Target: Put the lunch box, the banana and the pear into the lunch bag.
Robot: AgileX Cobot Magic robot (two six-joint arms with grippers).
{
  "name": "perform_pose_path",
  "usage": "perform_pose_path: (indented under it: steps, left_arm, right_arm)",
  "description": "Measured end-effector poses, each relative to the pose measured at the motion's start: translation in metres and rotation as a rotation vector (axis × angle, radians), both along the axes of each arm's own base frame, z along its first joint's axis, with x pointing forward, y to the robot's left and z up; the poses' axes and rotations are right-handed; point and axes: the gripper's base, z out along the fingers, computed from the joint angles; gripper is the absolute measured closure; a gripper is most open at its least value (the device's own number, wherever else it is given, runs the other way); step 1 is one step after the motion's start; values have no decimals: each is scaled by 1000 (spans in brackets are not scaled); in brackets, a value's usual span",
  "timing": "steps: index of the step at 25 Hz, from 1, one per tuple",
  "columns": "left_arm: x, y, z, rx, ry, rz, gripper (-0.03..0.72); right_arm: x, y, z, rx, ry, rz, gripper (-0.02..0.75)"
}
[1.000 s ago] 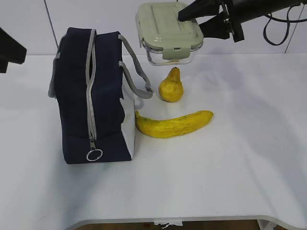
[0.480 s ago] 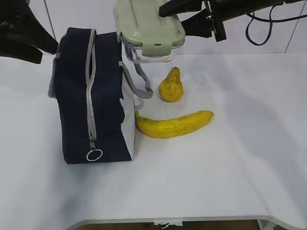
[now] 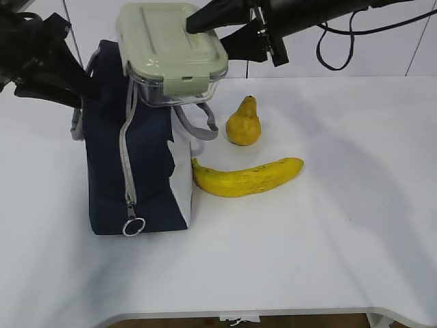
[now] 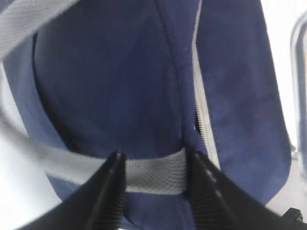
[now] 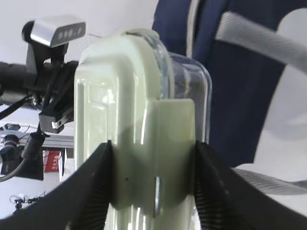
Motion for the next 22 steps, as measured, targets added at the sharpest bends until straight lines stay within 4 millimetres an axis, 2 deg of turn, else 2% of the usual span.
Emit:
perform_pose_path:
  steps: [3, 5, 14, 19, 22]
  left_arm:
    - [-1, -1, 1, -2, -8, -22, 623]
    - [-2, -2, 1, -13, -7, -42, 665]
    - [-3, -4, 16, -16, -21, -100, 674]
    - [-4, -4, 16, -16, -10, -110, 675]
    - [-5, -4, 16, -15, -2, -119, 675]
  right_arm:
    - [-4, 10, 0, 2, 0, 25, 364]
    - [-5, 13, 0, 4, 1, 31, 364]
    - [-4, 16, 2, 27, -3, 8, 364]
    - [1, 24, 2, 20, -46, -63, 364]
    - [7, 26, -6, 18, -37, -80, 364]
